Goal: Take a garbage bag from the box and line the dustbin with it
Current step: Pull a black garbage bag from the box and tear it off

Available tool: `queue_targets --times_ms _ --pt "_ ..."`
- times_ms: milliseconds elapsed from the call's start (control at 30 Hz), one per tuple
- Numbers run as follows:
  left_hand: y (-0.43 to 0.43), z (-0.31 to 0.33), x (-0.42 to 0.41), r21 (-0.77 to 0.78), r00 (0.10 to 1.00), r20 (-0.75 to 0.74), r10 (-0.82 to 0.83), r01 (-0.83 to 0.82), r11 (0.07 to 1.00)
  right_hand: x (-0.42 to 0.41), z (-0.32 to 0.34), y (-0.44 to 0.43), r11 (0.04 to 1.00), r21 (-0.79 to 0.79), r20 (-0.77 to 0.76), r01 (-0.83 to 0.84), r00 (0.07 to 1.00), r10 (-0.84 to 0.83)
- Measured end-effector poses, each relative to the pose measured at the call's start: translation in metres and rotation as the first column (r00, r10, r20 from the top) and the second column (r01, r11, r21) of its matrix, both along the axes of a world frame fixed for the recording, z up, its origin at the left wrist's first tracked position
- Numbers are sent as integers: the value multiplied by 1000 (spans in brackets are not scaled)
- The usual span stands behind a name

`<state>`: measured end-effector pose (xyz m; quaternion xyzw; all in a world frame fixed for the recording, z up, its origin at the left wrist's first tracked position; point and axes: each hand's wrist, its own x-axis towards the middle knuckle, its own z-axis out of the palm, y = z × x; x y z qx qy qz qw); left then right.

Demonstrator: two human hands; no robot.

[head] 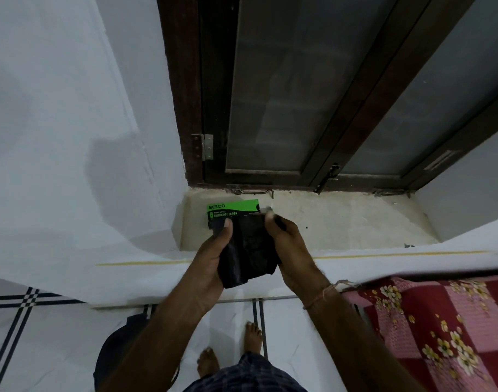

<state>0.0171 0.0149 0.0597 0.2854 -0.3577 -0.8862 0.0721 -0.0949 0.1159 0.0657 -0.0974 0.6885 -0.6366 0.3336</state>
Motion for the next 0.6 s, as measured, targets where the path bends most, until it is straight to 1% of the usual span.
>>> queue_targets --times_ms 33,67,133,233,300,367,433,533,600 --pt "0 -1 0 -3 1000 -4 -3 3 1000 0 2 1 999 0 -9 -46 999 46" --pt "0 0 1 -8 1000 -8 -5 5 1000 1 2 2 997 25 -57 -72 996 73" --pt "1 0 2 -15 1000 -13 3 -3 1000 1 0 2 996 72 -126 -47 991 56" --pt "1 -1 3 -25 1000 -16 8 -9 1000 -1 -3 2 997 78 -107 -8 994 16" --pt "0 -1 5 -11 1000 -14 15 -15 1000 -2 -4 3 998 59 -136 12 991 -4" --pt "-1 -2 5 7 1000 -4 26 -26 1000 -3 -7 1 997 82 -166 11 986 3" --pt "0 -3 4 11 1000 7 27 -27 1000 -1 -10 -2 996 87 -168 -11 986 25" --pt "0 -5 4 -25 999 -3 35 -35 999 5 -4 -1 998 25 -103 -63 992 65" --pt "-2 -6 5 -55 999 -3 33 -33 998 5 1 3 990 45 -134 -136 981 141"
